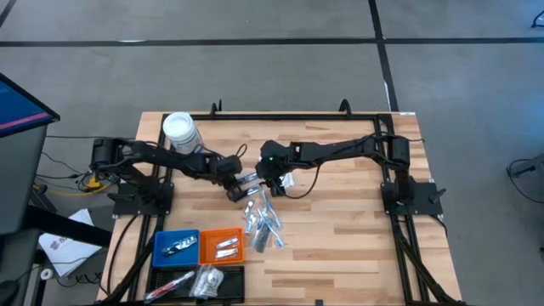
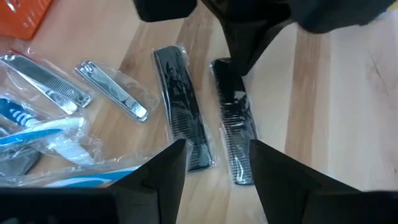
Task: Pick & Place Travel size toiletries
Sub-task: Put the top black comb into the blue basket
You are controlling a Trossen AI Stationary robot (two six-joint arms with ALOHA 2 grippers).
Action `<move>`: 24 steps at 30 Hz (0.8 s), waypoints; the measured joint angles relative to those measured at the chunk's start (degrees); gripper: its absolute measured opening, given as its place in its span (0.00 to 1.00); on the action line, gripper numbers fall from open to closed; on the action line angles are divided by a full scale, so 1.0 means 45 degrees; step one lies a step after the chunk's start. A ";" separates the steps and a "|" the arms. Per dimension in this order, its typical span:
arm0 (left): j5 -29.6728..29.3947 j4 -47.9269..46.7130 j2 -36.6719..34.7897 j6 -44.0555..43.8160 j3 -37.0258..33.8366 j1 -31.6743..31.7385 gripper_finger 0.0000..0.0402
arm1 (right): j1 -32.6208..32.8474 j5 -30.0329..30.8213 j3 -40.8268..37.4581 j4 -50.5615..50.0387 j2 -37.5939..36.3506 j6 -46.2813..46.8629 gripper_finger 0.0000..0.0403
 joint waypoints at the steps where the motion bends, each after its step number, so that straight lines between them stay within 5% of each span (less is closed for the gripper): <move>1: 0.0007 0.0009 -0.0005 -0.0059 -0.0104 0.0088 0.00 | -0.0002 0.0000 0.0000 -0.0009 0.0000 0.0000 0.42; 24: 0.1116 0.0179 0.0005 0.0554 -0.0370 0.0294 0.00 | 0.0067 0.1185 -0.0221 -0.0467 0.0005 -0.0093 0.49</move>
